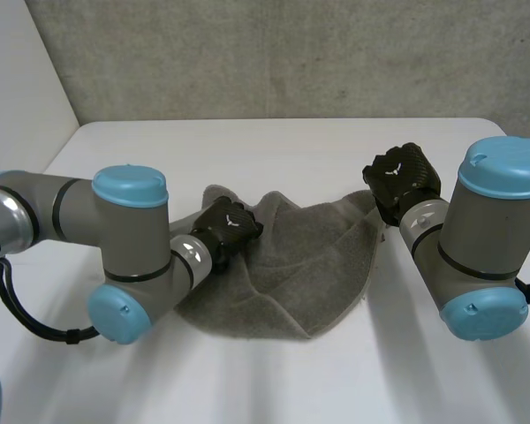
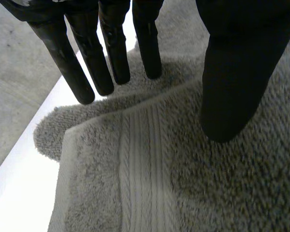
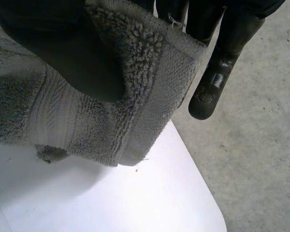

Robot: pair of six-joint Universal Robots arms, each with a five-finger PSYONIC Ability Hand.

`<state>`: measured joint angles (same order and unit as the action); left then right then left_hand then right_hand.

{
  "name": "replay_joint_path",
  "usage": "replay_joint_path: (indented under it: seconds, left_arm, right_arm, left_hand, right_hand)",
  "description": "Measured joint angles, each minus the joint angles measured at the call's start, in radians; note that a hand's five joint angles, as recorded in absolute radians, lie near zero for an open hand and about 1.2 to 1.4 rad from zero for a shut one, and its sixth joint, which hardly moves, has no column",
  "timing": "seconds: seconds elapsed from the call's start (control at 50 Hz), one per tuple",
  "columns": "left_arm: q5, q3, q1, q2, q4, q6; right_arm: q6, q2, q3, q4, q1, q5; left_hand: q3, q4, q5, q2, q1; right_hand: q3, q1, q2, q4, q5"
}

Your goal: Fold the laundry

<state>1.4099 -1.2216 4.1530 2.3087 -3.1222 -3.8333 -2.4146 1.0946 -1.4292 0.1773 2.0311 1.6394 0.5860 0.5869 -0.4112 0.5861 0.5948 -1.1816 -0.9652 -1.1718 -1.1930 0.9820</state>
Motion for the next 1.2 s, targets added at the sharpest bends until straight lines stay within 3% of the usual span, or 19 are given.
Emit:
replay_joint_path:
  seconds: [0.32, 0.36, 0.46, 0.58, 0.72, 0.76, 0.9, 1.0, 1.04, 1.2]
  left_arm:
    - [0.006, 0.016, 0.032, 0.049, -0.001, -0.069]
    - [0.006, 0.018, 0.036, 0.049, -0.001, -0.068]
    - [0.006, 0.024, 0.04, 0.046, -0.02, -0.07]
    - [0.007, 0.065, 0.048, 0.001, -0.127, -0.069]
    - [0.027, 0.231, 0.071, -0.068, -0.311, -0.058]
    - [0.042, 0.276, 0.079, -0.075, -0.342, -0.054]
    - [0.256, 0.491, 0.161, -0.15, -0.529, 0.067]
    - [0.303, 0.408, 0.19, -0.213, -0.562, 0.152]
    - [0.304, 0.278, 0.206, -0.262, -0.575, 0.203]
    - [0.19, -0.141, 0.207, -0.287, -0.575, 0.233]
  right_arm:
    - [0.005, -0.007, 0.013, -0.006, -0.006, -0.044]
    - [0.012, -0.01, 0.02, -0.005, -0.006, -0.046]
    - [0.039, -0.019, 0.04, -0.001, -0.006, -0.048]
    - [0.082, -0.046, 0.128, 0.003, -0.006, -0.041]
    - [0.082, -0.065, 0.372, 0.059, -0.008, 0.018]
    - [0.068, -0.063, 0.416, 0.087, -0.01, 0.036]
    - [-0.142, 0.039, 0.504, 0.369, -0.064, 0.135]
    - [-0.192, 0.073, 0.4, 0.411, -0.079, 0.11]
    - [-0.203, 0.086, 0.285, 0.411, -0.084, 0.065]
    - [-0.167, 0.067, 0.012, 0.288, -0.074, -0.099]
  left_hand:
    - [0.265, 0.265, -0.258, 0.265, 0.254]
    - [0.431, 0.423, -0.424, 0.43, 0.422]
    - [0.582, 0.581, -0.567, 0.581, 0.524]
    - [0.621, 0.619, -0.604, 0.621, 0.549]
    - [0.628, 0.627, -0.62, 0.628, 0.572]
    - [0.629, 0.628, -0.62, 0.629, 0.574]
    - [0.63, 0.63, -0.624, 0.629, 0.581]
    - [0.63, 0.63, -0.628, 0.63, 0.599]
    - [0.63, 0.63, -0.628, 0.63, 0.6]
    - [0.63, 0.63, -0.628, 0.63, 0.6]
  right_hand:
    - [0.0, 0.0, 0.0, 0.0, 0.0]
    - [0.0, 0.0, 0.0, 0.0, 0.001]
    - [0.0, 0.0, 0.0, 0.0, 0.001]
    - [0.0, 0.0, 0.0, 0.0, 0.001]
    - [-0.004, 0.0, -0.009, 0.0, 0.001]
    - [-0.004, 0.0, -0.009, 0.0, 0.001]
    - [-0.004, 0.0, -0.009, 0.0, 0.001]
    - [-0.004, 0.0, -0.009, 0.0, 0.001]
    - [-0.004, 0.0, -0.009, 0.0, 0.002]
    - [-0.004, 0.0, -0.009, 0.0, 0.004]
